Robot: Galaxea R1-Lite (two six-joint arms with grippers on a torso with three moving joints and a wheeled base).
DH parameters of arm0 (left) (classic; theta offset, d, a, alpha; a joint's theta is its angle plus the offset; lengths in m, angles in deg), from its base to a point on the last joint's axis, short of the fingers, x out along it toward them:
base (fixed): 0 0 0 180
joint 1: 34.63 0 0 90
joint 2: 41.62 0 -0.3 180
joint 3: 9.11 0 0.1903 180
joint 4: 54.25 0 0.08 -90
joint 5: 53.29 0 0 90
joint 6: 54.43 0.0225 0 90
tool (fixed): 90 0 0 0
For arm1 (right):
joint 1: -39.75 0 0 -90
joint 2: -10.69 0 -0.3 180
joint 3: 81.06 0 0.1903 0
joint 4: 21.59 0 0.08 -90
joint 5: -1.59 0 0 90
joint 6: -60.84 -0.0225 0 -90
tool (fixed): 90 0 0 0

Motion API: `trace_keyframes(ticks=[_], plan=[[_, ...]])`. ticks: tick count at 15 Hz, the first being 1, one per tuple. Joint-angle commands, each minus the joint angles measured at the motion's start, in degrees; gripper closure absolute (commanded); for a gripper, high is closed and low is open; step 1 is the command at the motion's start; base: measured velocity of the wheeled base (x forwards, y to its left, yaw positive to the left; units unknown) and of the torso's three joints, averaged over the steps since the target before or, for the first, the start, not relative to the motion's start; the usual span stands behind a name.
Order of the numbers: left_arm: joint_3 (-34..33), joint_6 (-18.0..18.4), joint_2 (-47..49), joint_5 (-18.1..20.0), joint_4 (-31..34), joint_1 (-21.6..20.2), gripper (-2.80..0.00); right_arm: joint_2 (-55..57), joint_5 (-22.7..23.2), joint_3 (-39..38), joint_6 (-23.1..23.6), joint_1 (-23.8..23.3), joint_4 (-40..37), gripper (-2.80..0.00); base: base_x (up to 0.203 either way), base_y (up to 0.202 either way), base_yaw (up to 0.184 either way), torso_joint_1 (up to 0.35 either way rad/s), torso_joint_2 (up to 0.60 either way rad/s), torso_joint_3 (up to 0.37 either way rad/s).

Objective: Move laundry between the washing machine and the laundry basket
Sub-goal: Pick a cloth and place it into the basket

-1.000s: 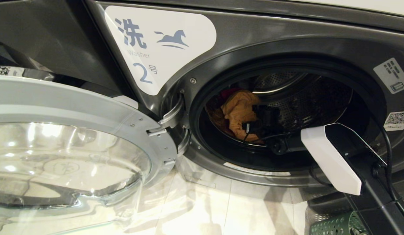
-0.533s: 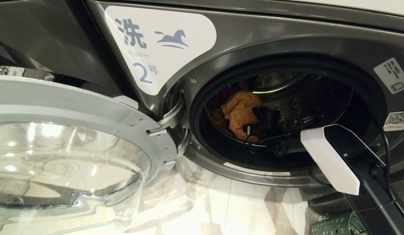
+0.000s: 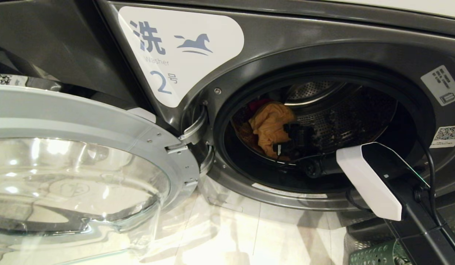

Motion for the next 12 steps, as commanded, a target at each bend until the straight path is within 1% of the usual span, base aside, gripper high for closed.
trace_keyframes(ticks=[1,5,6,8,12], plan=[[-2.29,0.01,0.09,0.01,-0.05,-0.04,0.00,0.03,-0.05,-0.01,-0.01,0.00,0.16,-2.80,0.000,0.000,0.000,0.000,0.00,0.000],[-2.29,0.01,0.09,0.01,-0.05,-0.04,0.00,0.34,0.26,-0.01,0.08,0.09,0.16,-2.80,0.000,0.000,0.000,0.000,0.00,0.000],[-2.29,0.01,0.09,0.01,-0.05,-0.04,0.00,0.55,0.30,-0.01,0.17,0.09,0.07,0.00,0.000,0.000,0.000,0.000,0.00,0.000],[-2.29,0.01,0.09,0.01,-0.05,-0.04,0.00,0.82,1.19,-0.01,0.08,0.09,0.07,0.00,0.000,0.000,0.000,0.000,0.00,0.000],[-2.29,0.01,0.09,0.01,-0.05,-0.04,0.00,0.90,1.27,0.00,0.08,0.05,0.24,0.00,0.000,0.000,0.000,0.000,0.00,0.000]])
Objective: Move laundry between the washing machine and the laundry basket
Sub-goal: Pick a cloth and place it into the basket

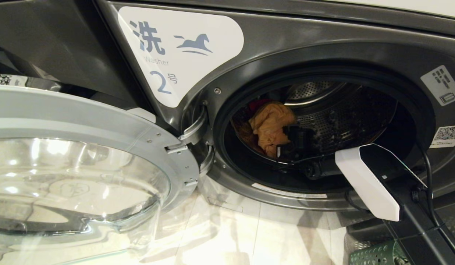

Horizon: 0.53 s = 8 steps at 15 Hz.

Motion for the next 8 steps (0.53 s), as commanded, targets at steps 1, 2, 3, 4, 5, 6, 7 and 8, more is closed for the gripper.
trace_keyframes(ticks=[1,2,3,4,5,6,7,8], plan=[[-2.29,0.01,0.09,-0.01,-0.04,-0.01,0.00,-0.06,-0.07,0.06,-0.03,0.09,0.20,0.00,0.000,0.000,0.000,0.000,0.00,0.000],[-2.29,0.01,0.09,-0.01,-0.04,-0.01,0.00,-0.22,-0.07,0.07,-0.03,0.09,0.27,0.00,0.000,0.000,0.000,0.000,0.00,0.000],[-2.29,0.01,0.09,-0.01,-0.04,-0.01,0.00,-0.43,-0.07,0.07,-0.03,0.09,0.58,0.00,0.000,0.000,0.000,0.000,0.00,0.000],[-2.29,0.01,0.09,-0.01,-0.04,-0.01,0.00,-0.90,-0.07,0.13,-0.11,0.09,0.84,0.00,0.000,0.000,0.000,0.000,0.00,0.000],[-2.29,0.01,0.09,-0.01,-0.04,-0.01,0.00,-1.47,-0.14,0.08,0.02,0.16,2.01,0.00,0.000,0.000,0.000,0.000,0.00,0.000],[-2.29,0.01,0.09,-0.01,-0.04,-0.01,0.00,-1.59,-0.29,0.07,0.12,0.25,3.66,0.00,0.000,0.000,0.000,0.000,0.00,0.000],[-2.29,0.01,0.09,-0.01,-0.04,-0.01,0.00,-1.70,-0.45,0.01,0.28,0.41,5.42,0.00,0.000,0.000,0.000,0.000,0.00,0.000],[-2.29,0.01,0.09,-0.01,-0.04,-0.01,0.00,-2.11,-0.66,-0.02,0.32,0.53,6.92,0.00,0.000,0.000,0.000,0.000,0.00,0.000]])
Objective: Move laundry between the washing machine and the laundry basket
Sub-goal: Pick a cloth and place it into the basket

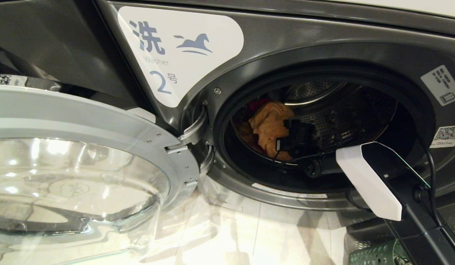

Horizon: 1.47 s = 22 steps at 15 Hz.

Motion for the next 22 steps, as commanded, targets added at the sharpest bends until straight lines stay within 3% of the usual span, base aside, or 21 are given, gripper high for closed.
trace_keyframes(ticks=[1,5,9,12,22], plan=[[-2.29,0.01,0.09,-0.01,-0.07,-0.01,0.00,-1.23,-0.65,-0.07,0.06,0.12,1.26,0.00,0.000,0.000,0.000,0.000,0.00,0.000],[-2.29,0.01,0.09,-0.01,-0.07,-0.01,0.00,-5.20,-1.62,-0.55,0.21,0.12,1.20,0.00,0.000,0.000,0.000,0.000,0.00,0.000],[-2.29,0.01,0.09,-0.01,-0.07,-0.01,0.00,-11.60,-1.65,-7.92,-0.30,0.28,1.70,0.00,0.000,0.000,0.000,0.000,0.00,0.000],[-2.29,0.01,0.09,-0.01,-0.07,-0.01,0.00,-18.45,-1.58,-19.65,-0.61,1.42,5.37,0.00,0.000,0.000,0.000,0.000,0.00,0.000],[-2.29,0.01,0.09,-0.01,-0.07,-0.01,0.00,-46.09,-2.77,-67.04,-0.39,10.83,29.03,0.00,0.000,0.000,0.000,0.000,0.00,0.000]])
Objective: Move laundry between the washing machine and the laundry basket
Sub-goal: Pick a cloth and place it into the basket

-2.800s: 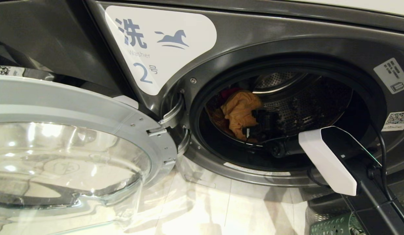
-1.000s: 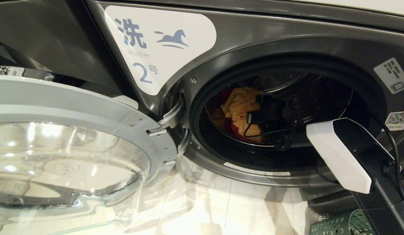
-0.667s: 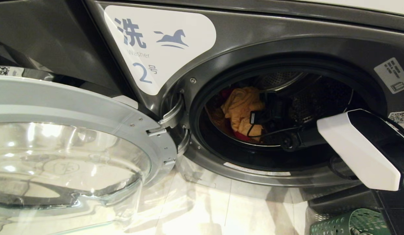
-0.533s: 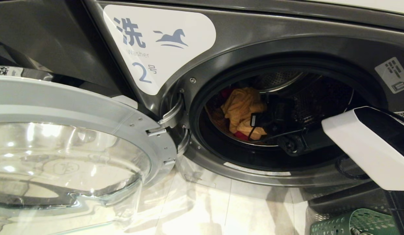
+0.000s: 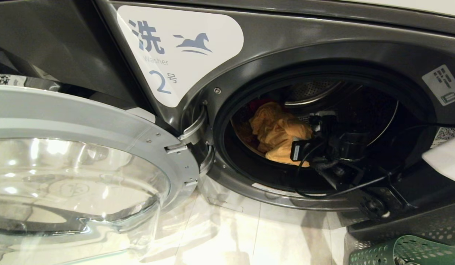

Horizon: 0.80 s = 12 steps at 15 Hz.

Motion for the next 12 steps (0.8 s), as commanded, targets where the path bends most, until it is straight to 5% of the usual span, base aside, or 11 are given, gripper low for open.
trace_keyframes(ticks=[1,7,12], plan=[[-2.29,0.03,0.09,-0.01,-0.04,-0.01,0.00,-9.09,-0.68,-8.54,0.02,2.01,2.39,0.00,0.000,0.000,0.000,0.000,0.00,0.000],[-2.29,0.03,0.09,-0.01,-0.04,-0.01,0.00,-31.49,-3.53,-27.07,2.13,6.36,6.25,0.00,0.000,0.000,0.000,0.000,0.00,0.000],[-2.29,0.03,0.09,-0.01,-0.04,-0.01,0.00,-53.12,-3.69,-34.54,8.20,8.48,4.08,0.00,0.000,0.000,0.000,0.000,0.00,0.000]])
